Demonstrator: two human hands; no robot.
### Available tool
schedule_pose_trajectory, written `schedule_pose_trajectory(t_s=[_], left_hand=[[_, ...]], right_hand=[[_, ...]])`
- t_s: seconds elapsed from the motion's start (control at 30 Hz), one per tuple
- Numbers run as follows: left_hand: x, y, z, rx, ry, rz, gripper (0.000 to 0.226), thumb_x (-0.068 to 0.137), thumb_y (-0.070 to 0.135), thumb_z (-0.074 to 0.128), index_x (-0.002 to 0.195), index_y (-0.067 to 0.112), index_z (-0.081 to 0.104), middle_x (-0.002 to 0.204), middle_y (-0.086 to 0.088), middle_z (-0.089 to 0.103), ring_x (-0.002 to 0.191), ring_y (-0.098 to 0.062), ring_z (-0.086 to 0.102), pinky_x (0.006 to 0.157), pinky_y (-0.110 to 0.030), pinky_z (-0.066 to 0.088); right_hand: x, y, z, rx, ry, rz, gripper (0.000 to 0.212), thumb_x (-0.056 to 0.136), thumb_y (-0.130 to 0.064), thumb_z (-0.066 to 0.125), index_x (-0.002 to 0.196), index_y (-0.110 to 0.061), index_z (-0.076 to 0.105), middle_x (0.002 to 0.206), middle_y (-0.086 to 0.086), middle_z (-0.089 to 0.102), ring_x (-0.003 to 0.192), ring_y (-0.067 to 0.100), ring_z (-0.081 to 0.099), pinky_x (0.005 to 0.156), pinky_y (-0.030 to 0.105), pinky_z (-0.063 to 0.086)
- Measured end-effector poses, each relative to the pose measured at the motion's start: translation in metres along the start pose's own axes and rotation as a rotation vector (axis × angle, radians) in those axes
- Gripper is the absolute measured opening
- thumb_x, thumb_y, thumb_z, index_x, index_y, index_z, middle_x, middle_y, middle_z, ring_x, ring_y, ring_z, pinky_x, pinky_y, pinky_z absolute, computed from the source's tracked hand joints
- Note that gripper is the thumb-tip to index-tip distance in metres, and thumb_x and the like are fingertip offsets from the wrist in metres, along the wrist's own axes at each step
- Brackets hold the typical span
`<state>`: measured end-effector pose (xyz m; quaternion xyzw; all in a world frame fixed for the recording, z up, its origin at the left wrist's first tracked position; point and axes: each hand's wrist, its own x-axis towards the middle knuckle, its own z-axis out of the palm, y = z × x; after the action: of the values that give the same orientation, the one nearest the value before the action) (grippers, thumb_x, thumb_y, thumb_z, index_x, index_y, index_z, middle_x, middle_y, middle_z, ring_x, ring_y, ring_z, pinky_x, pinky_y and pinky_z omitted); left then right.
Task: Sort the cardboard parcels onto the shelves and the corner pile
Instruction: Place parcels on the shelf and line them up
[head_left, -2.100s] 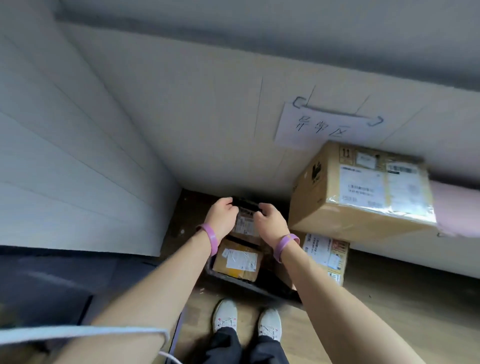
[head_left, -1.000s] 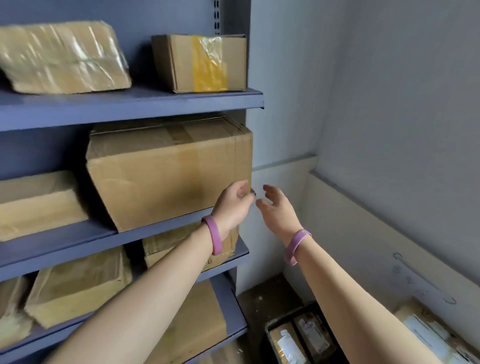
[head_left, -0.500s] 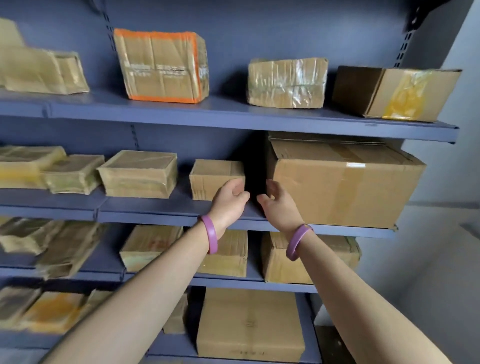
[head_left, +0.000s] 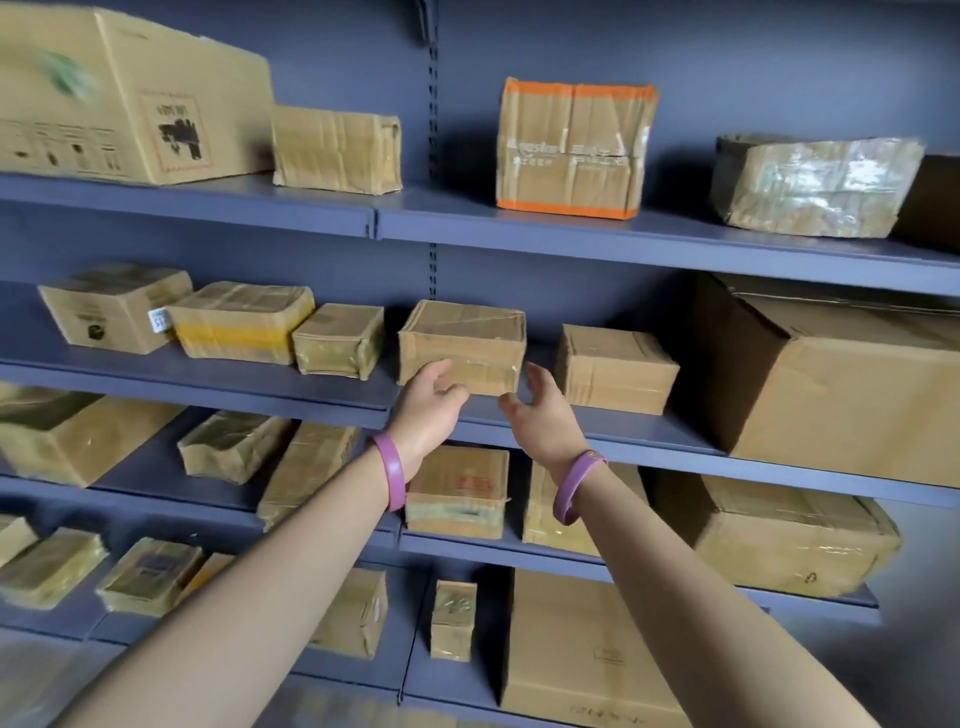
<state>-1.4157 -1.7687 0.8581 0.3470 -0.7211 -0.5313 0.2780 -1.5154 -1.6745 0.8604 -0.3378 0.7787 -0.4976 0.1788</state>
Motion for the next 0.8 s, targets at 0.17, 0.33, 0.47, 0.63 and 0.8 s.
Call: schedule_pose_trajectory(t_s=[0.17, 0.33, 0.47, 0.63, 0.8], left_hand=[[0.012, -0.017, -0.066, -0.026, 0.053, -0.028, 0.052, 0.101, 0.015, 0.051, 0.151, 0.014, 0.035, 0.151, -0.007, 0.042, 0.138, -0.018, 0.041, 0.098, -0.015, 0.036], [0.040, -0.030, -0.118, -0.041, 0.103, -0.022, 0.051, 0.101, 0.010, 0.049, 0.150, 0.012, 0.036, 0.151, -0.008, 0.043, 0.139, -0.017, 0.039, 0.098, -0.018, 0.029], [0.067, -0.049, -0.150, -0.043, 0.110, -0.042, 0.053, 0.100, 0.010, 0.051, 0.151, 0.012, 0.036, 0.151, -0.010, 0.042, 0.140, -0.018, 0.038, 0.099, -0.020, 0.029], [0.113, -0.079, -0.210, -0.024, 0.143, -0.062, 0.053, 0.100, 0.010, 0.051, 0.151, 0.014, 0.036, 0.152, -0.008, 0.042, 0.140, -0.017, 0.039, 0.100, -0.019, 0.030], [0.173, -0.097, -0.284, 0.036, 0.200, -0.047, 0.051, 0.099, 0.009, 0.050, 0.149, 0.014, 0.040, 0.149, -0.006, 0.046, 0.137, -0.016, 0.042, 0.098, -0.018, 0.030]], right_hand=[[0.010, -0.032, 0.061, 0.006, -0.051, -0.020, 0.056, 0.102, -0.018, 0.048, 0.153, -0.014, 0.025, 0.136, 0.016, 0.055, 0.125, 0.030, 0.052, 0.073, 0.016, 0.035], [0.033, -0.051, 0.117, 0.013, -0.094, -0.035, 0.059, 0.101, -0.016, 0.049, 0.154, -0.012, 0.022, 0.149, 0.009, 0.042, 0.134, 0.028, 0.044, 0.086, 0.015, 0.032], [0.060, -0.067, 0.164, 0.020, -0.133, -0.063, 0.057, 0.100, -0.017, 0.051, 0.151, -0.011, 0.026, 0.154, 0.010, 0.037, 0.135, 0.027, 0.043, 0.108, 0.032, 0.037], [0.107, -0.095, 0.238, 0.040, -0.152, -0.091, 0.056, 0.098, -0.018, 0.053, 0.150, -0.013, 0.031, 0.143, 0.009, 0.046, 0.117, 0.025, 0.053, 0.097, 0.028, 0.040], [0.158, -0.135, 0.316, 0.078, -0.181, -0.126, 0.051, 0.098, -0.015, 0.052, 0.146, -0.008, 0.036, 0.130, 0.005, 0.053, 0.115, 0.024, 0.055, 0.084, 0.020, 0.038]])
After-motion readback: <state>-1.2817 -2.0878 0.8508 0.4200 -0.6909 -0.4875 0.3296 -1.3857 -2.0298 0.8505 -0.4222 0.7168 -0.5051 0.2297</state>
